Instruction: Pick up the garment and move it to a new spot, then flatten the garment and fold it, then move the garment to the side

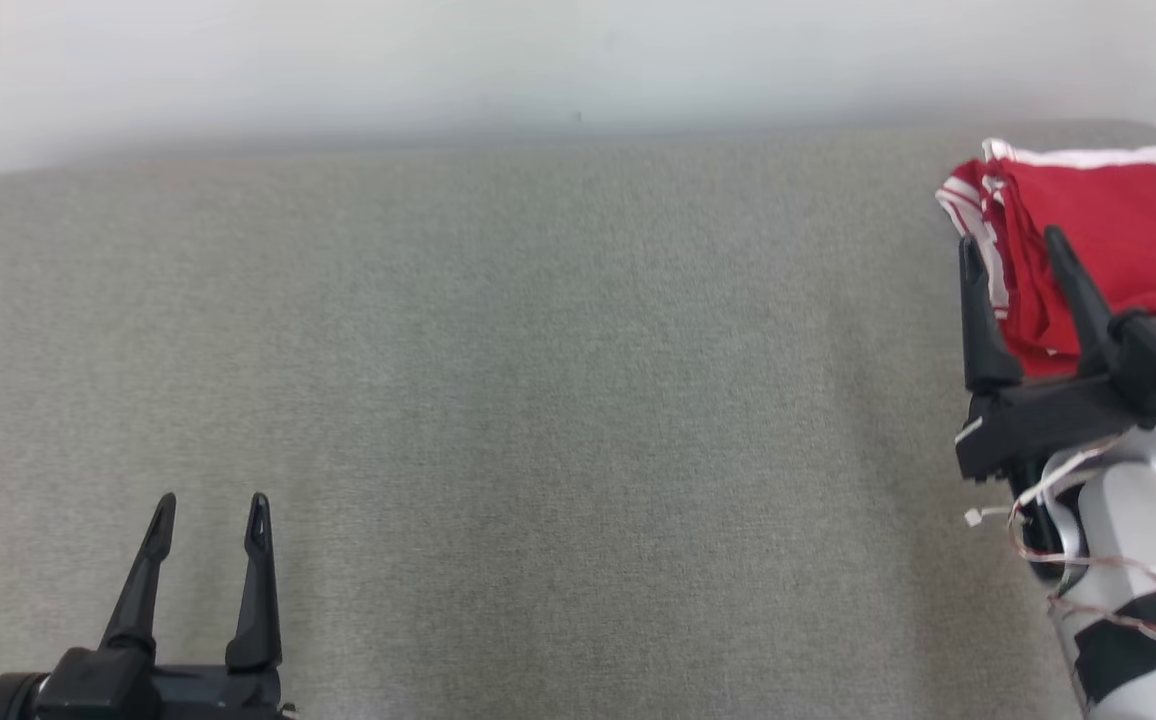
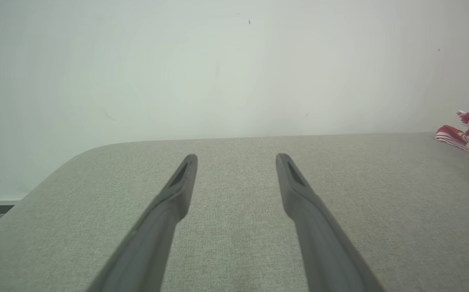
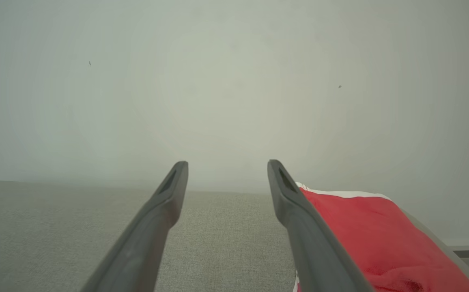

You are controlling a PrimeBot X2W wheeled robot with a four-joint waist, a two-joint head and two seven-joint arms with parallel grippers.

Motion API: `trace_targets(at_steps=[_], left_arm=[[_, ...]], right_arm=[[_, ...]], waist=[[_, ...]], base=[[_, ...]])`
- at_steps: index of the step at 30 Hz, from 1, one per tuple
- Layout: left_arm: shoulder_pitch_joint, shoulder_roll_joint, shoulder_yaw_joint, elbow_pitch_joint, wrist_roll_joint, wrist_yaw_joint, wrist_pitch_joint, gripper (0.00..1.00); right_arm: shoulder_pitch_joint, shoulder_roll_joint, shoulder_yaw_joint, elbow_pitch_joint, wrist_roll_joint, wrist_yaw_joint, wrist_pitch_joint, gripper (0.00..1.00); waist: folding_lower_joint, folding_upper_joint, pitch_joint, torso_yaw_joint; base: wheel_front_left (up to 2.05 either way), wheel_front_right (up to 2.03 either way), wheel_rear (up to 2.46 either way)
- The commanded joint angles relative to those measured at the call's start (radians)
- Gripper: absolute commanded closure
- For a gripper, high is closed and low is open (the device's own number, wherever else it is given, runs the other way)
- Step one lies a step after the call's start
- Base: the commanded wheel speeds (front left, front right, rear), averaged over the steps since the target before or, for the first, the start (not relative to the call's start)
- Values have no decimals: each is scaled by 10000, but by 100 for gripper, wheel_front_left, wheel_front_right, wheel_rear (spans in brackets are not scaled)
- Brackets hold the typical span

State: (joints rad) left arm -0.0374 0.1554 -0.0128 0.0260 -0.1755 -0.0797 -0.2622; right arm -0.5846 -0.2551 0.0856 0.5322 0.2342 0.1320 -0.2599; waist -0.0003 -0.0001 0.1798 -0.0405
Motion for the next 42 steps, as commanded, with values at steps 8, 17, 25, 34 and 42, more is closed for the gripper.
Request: trace_targets(at_steps=[8,17,25,34,42], left_arm=[[301,-209,236,200,117,-126,-31,0],[428,-404,401,399,174,-219,-31,0],[638,-540,442,569,222,-293,-33,0],[864,-604,526,838,166,-336,-31,0],[980,-505,514,1064,111,-430,-32,0]], right_arm=[[1916,637,-289,-1404,-179,-26,325,0],[3766,1041,-205,-2629,-190,-26,471,0],[5046,1358,-452,-3633,-270,-26,710,0],[5843,1536,-525,-3937,-213,-26,797,0],[6040,1454,-438,-3847,-66,-26,704,0]], waist=[[3,1,-712,439],[3,1,-1026,510],[3,1,-1411,520],[3,1,-1804,508],[3,1,-1946,516]], base=[[0,0,0],[0,0,0],[0,0,0],[0,0,0],[0,0,0]])
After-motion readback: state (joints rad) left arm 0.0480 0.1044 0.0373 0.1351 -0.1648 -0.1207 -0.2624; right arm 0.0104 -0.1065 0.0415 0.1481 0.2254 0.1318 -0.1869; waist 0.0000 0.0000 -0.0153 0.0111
